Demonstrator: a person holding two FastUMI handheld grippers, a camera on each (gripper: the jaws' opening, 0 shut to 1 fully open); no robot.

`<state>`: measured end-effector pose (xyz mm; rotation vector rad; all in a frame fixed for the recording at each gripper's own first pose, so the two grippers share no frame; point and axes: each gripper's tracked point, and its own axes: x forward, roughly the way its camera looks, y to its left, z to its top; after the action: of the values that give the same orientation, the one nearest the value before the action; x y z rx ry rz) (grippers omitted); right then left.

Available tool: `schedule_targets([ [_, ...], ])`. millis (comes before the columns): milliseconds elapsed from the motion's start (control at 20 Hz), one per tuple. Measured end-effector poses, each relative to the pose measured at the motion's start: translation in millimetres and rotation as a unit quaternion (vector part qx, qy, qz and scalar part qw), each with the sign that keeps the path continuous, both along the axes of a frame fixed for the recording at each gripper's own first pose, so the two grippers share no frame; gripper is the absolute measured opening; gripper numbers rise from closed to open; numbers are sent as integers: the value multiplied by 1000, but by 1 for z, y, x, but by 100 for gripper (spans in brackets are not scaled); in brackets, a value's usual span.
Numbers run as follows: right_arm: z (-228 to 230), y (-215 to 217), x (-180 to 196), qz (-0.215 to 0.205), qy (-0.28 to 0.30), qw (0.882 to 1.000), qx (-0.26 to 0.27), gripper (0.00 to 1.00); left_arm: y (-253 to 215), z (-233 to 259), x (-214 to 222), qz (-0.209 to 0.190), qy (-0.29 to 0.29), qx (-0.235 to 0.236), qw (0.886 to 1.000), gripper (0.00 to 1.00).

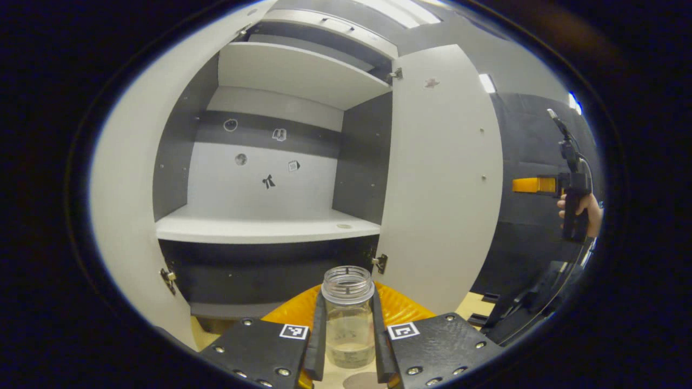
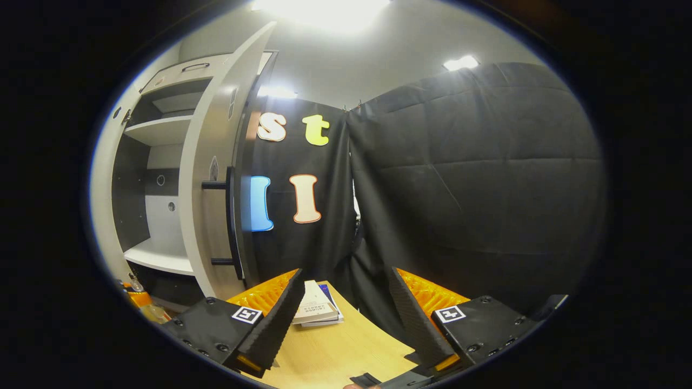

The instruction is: Grasp the bottle in the cabinet with the left hand and place it on the coaster, then close the right door with the right hand and the left door with the left hand.

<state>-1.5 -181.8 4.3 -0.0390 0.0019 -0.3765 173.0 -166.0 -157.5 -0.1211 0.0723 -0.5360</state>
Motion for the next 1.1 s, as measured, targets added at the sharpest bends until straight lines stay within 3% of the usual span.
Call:
schedule_targets([
  [150, -3, -2, -13, -9, 12, 1000, -1, 100, -14, -29, -16, -20, 6, 7, 1000, 41],
  [250, -5, 2, -18, -10, 17, 1000, 4, 97, -26, -50, -27, -32, 10, 14, 999, 40],
  [550, -26, 3, -35, -17, 52, 998, 21, 100, -47, -112, -44, -28, 5, 89, 996, 40],
  [750, -41, -1, -43, -40, 71, 995, 59, 97, -60, -135, -53, -36, 7, 89, 995, 40],
  [1050, -47, 2, -59, -54, 90, 993, 56, 100, -66, -153, -62, -27, 7, 70, 997, 41],
  [1100, -47, 5, -59, -55, 91, 993, 60, 97, -65, -153, -64, -24, 7, 64, 998, 44],
])
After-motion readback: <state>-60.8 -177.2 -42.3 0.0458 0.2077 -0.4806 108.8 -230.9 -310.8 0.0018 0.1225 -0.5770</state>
